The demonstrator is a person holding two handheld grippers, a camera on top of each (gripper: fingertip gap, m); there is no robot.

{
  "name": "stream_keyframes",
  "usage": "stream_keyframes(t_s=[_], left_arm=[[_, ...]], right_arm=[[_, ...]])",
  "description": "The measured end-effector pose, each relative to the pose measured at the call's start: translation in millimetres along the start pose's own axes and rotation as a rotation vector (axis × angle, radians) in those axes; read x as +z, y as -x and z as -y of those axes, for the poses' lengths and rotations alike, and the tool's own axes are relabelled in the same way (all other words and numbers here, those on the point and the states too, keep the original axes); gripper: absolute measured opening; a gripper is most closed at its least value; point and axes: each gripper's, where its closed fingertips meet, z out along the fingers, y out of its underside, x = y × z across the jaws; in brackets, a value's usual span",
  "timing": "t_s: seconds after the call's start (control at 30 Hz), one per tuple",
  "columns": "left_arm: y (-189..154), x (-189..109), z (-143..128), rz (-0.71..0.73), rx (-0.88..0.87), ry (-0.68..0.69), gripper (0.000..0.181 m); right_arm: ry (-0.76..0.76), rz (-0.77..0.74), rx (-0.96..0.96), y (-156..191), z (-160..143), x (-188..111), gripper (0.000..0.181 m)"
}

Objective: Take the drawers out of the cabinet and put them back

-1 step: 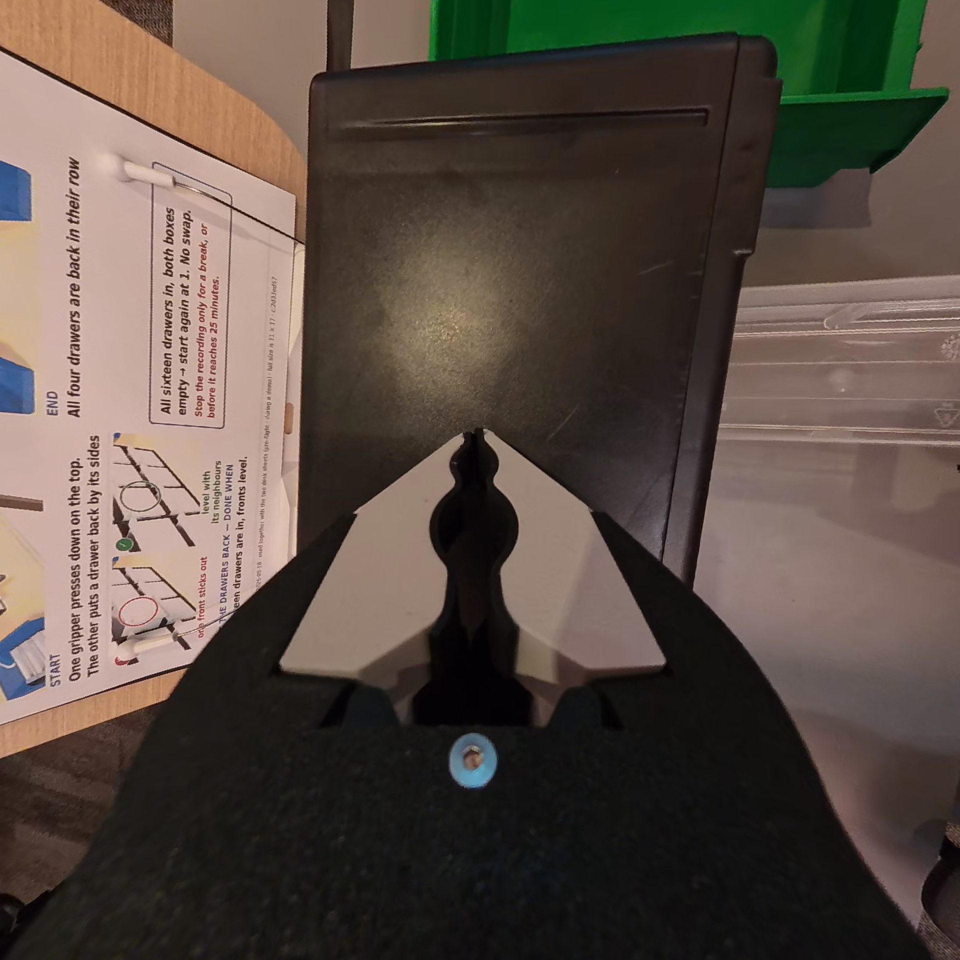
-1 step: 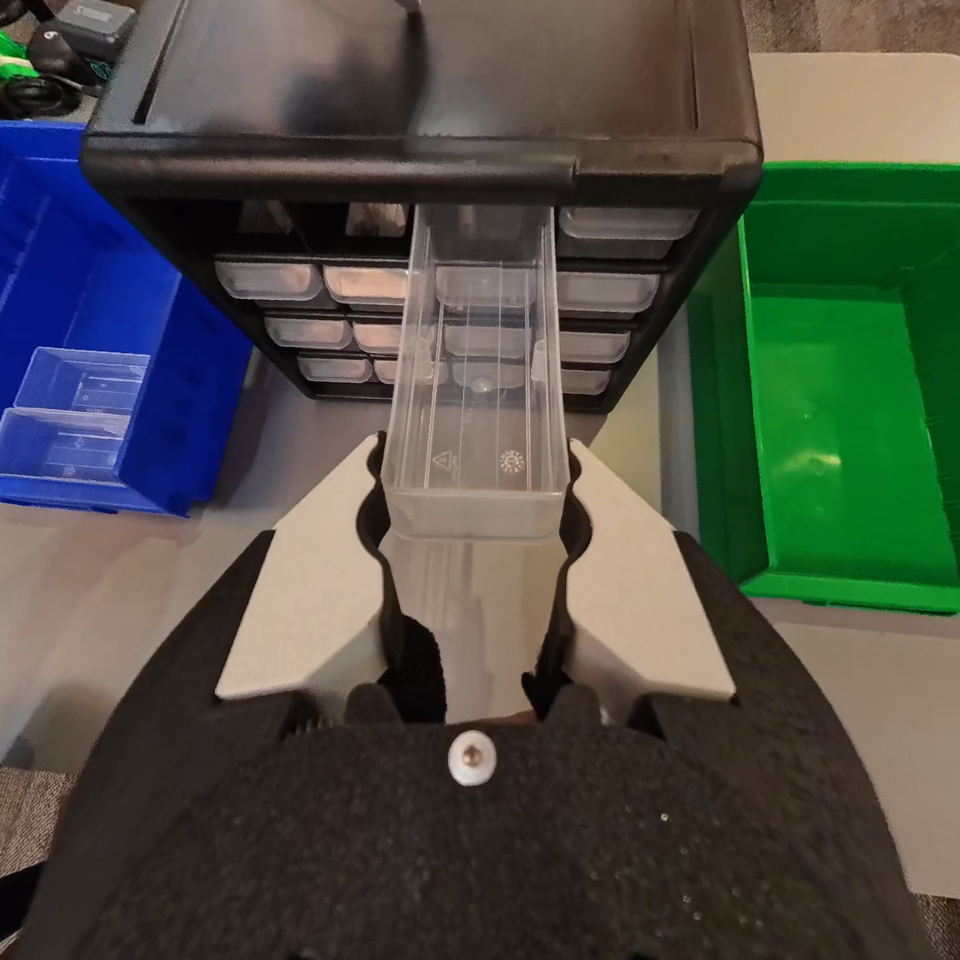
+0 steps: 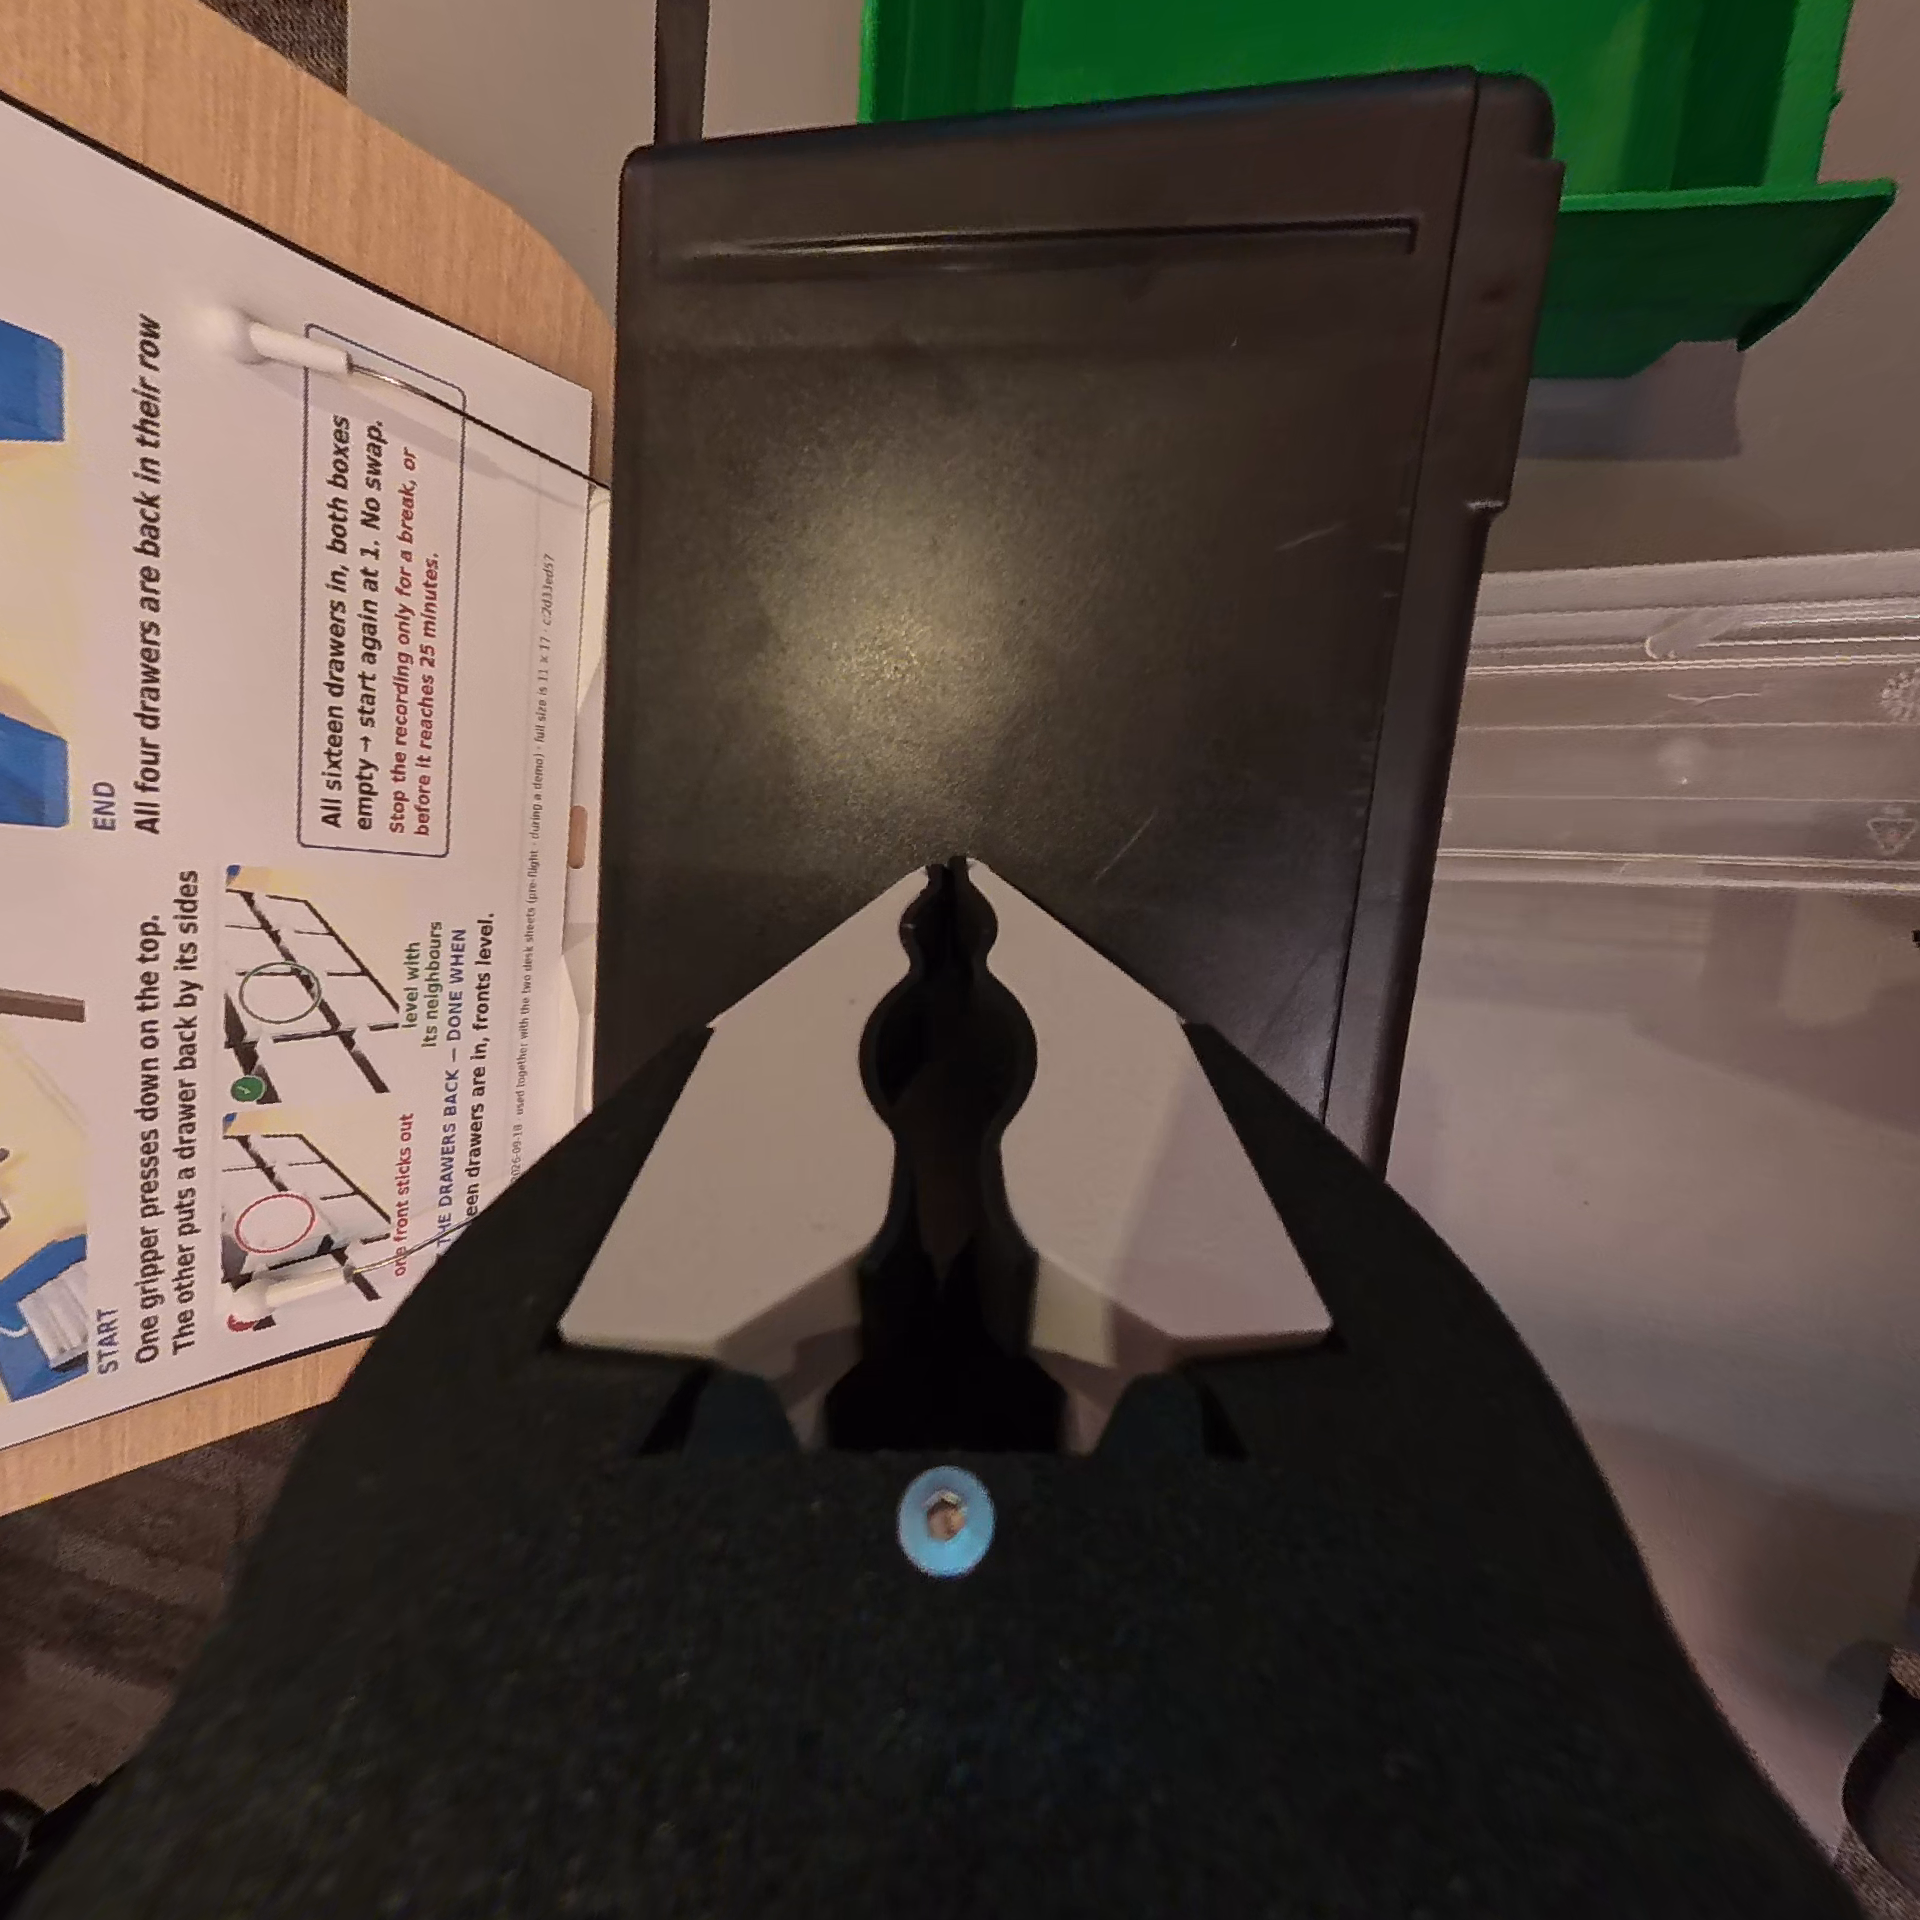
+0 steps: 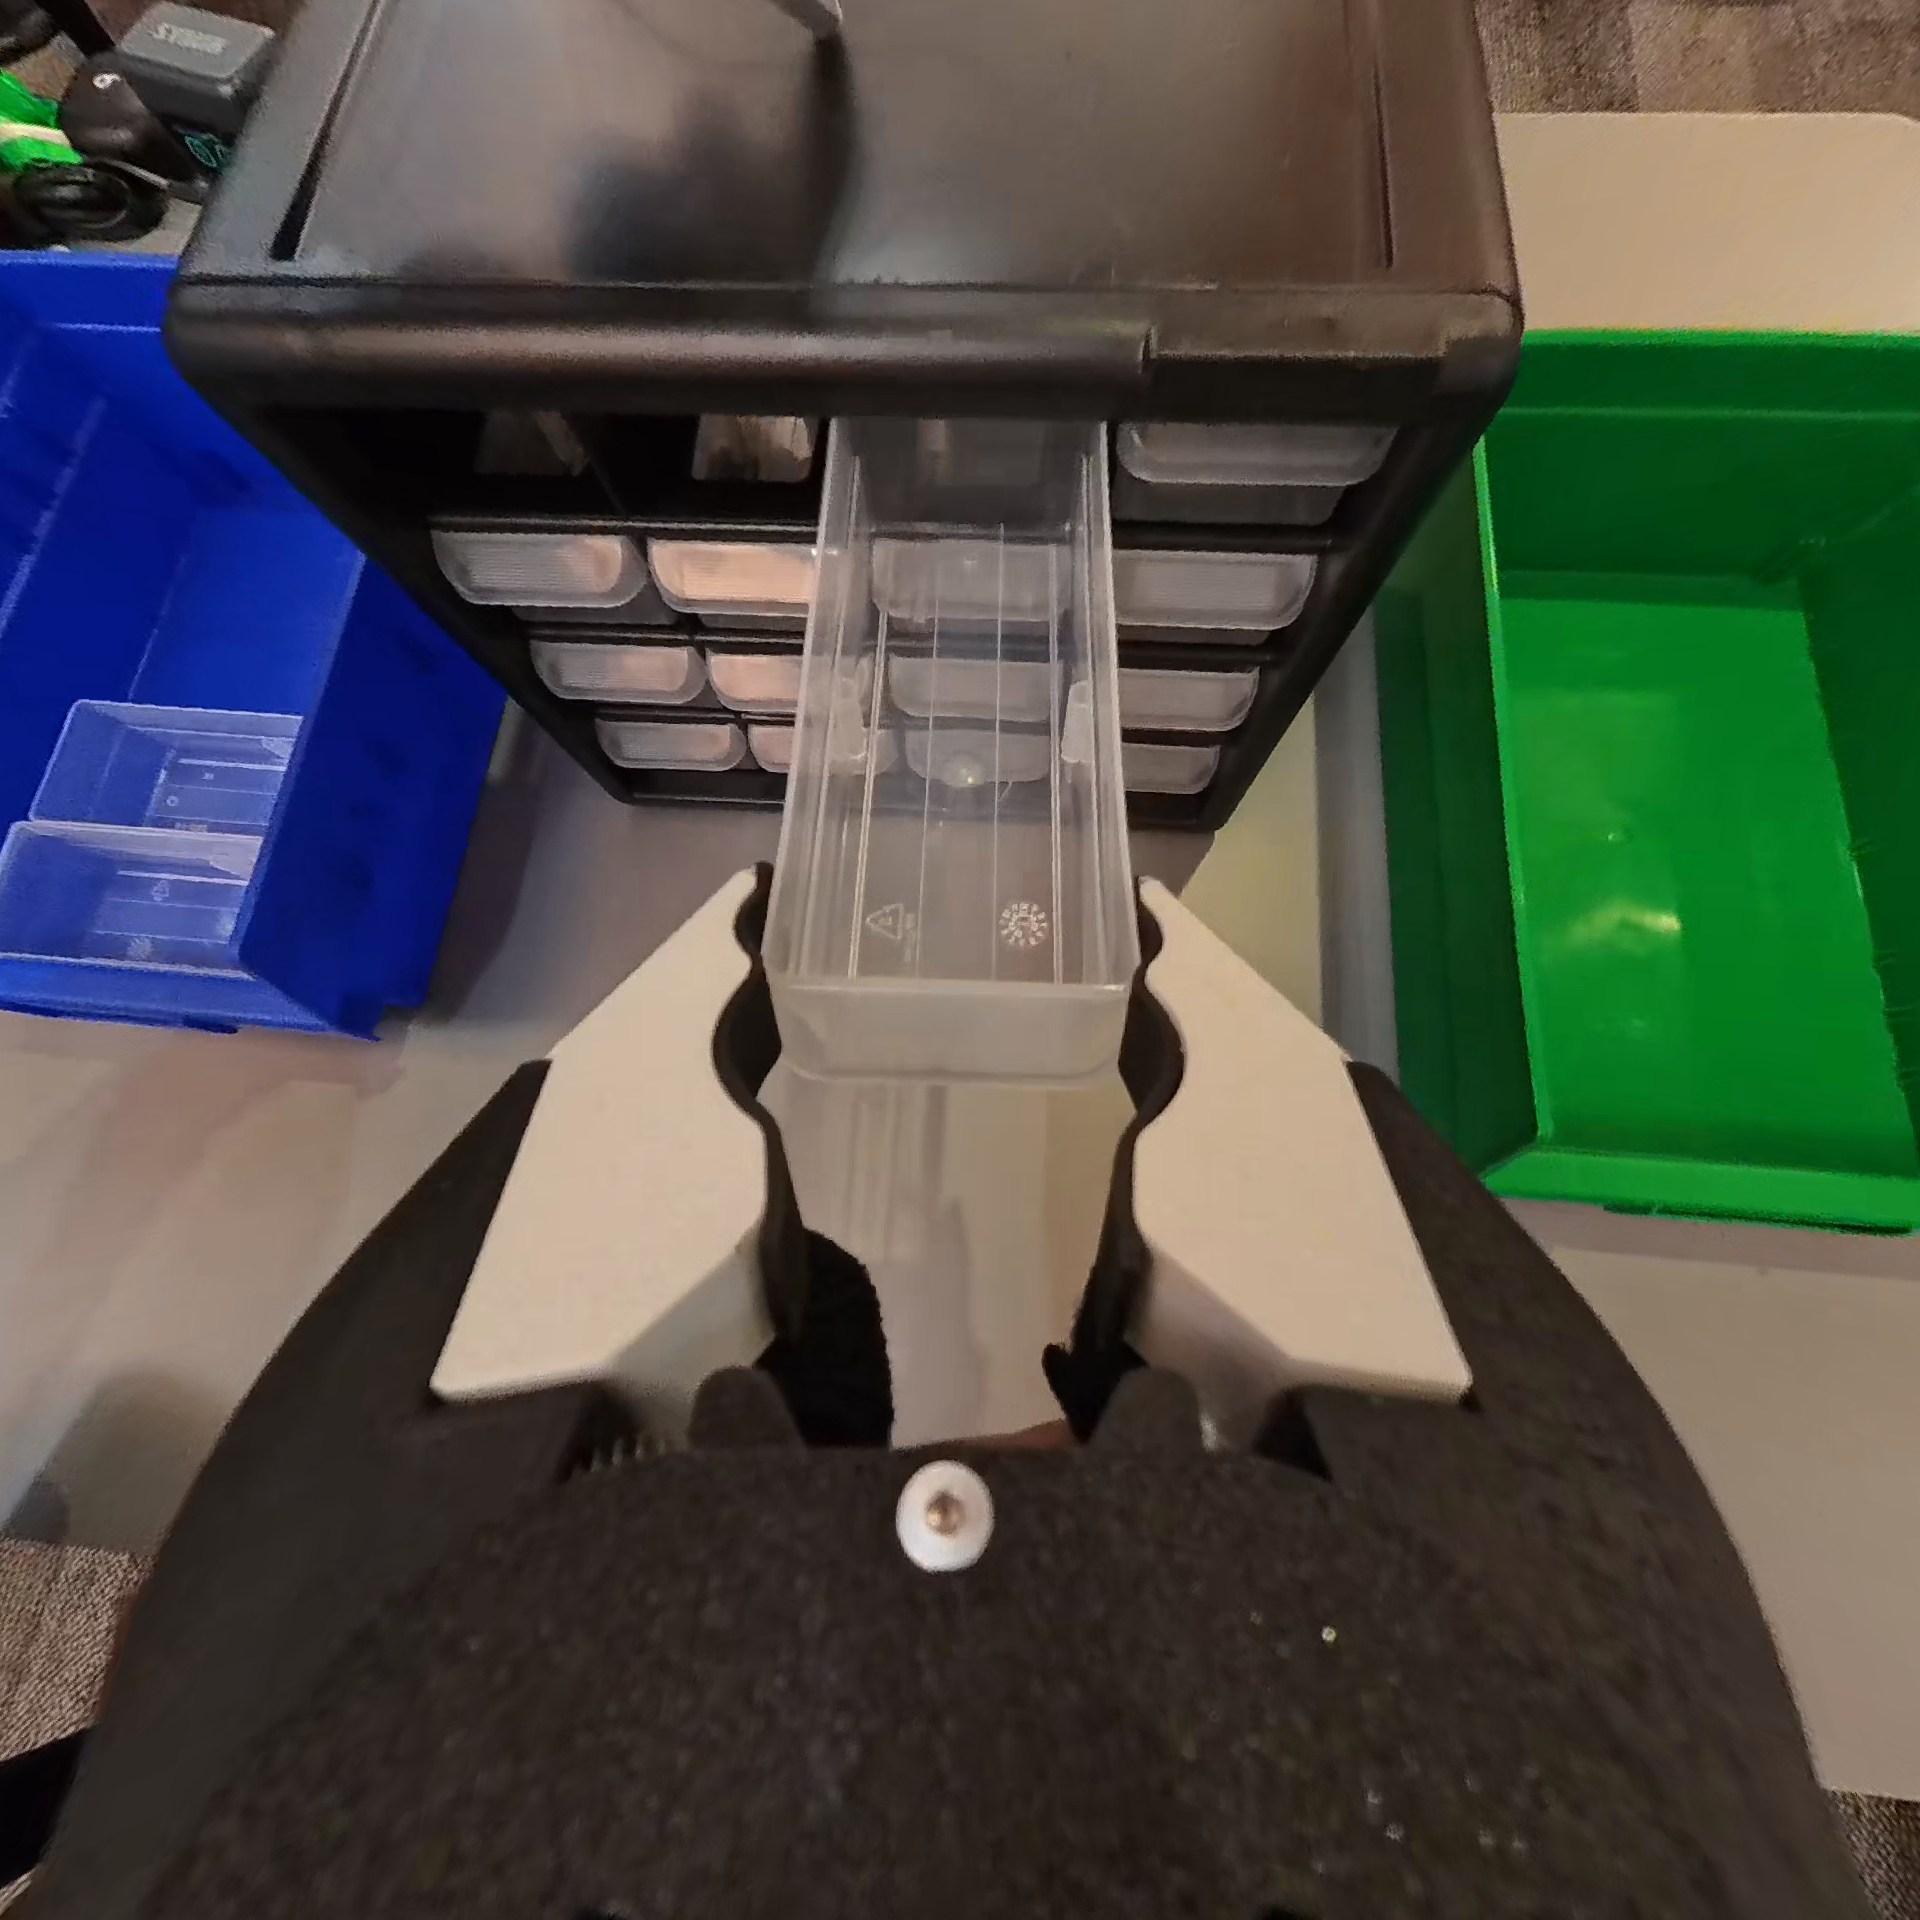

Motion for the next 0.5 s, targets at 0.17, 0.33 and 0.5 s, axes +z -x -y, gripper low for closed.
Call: stream_keyframes(t_s=[0.17, 0.33, 0.5], left_arm=[[0.1, 0.1, 0.1, -0.004, -0.004, -0.002, 0.000], [0.0, 0.1, 0.1, -0.001, 0.000, 0.002, 0.000], [-0.1, 0.0, 0.1, 0.000, 0.001, 0.000, 0.000]], right_arm=[[-0.023, -0.007, 0.000, 0.5, 1.7, 8.7, 0.065], [-0.064, -0.008, 0.014, 0.7, 6.5, 23.2, 0.066], [-0.100, -0.034, 0.000, 1.0, 20.6, 44.2, 0.065]])
